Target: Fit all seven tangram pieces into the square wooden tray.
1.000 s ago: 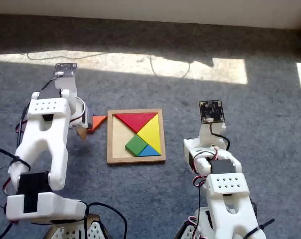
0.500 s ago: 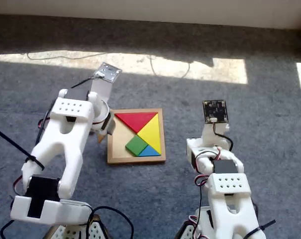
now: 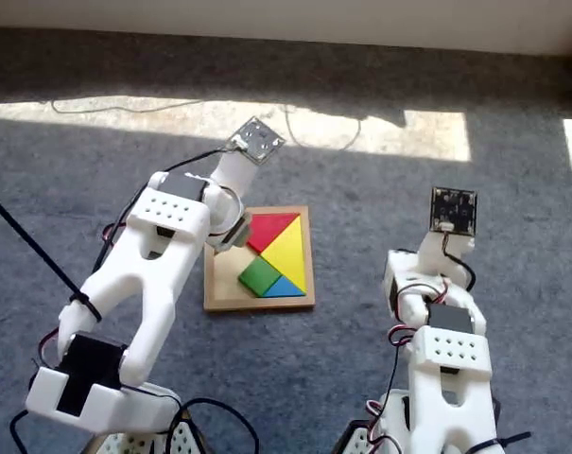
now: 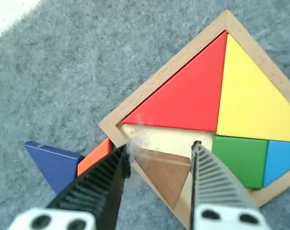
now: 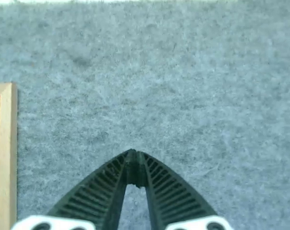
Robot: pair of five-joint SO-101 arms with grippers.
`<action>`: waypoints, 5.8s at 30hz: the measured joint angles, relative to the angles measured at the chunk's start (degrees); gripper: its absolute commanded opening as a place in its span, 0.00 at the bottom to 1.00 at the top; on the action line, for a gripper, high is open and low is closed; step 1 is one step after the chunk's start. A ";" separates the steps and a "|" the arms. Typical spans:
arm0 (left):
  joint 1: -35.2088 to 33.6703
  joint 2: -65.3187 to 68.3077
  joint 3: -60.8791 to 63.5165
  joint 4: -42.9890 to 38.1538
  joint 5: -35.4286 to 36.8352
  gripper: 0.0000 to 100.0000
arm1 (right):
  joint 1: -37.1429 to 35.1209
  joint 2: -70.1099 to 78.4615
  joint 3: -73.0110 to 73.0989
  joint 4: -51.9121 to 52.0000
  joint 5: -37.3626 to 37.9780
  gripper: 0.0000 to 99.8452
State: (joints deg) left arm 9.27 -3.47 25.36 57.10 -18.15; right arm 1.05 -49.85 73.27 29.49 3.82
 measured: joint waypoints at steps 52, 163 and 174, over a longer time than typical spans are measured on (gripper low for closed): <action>-6.68 9.67 2.55 -5.63 5.89 0.30 | -1.49 0.00 1.85 -0.18 0.00 0.01; -12.31 4.66 8.35 0.26 0.35 0.21 | -1.67 0.00 1.93 -0.18 0.00 0.01; -16.88 15.74 -1.49 6.86 0.53 0.19 | -1.67 0.00 1.93 -0.18 0.00 0.01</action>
State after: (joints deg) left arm -7.60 12.26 23.87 63.96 -17.63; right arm -0.62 -49.85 75.21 29.32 3.82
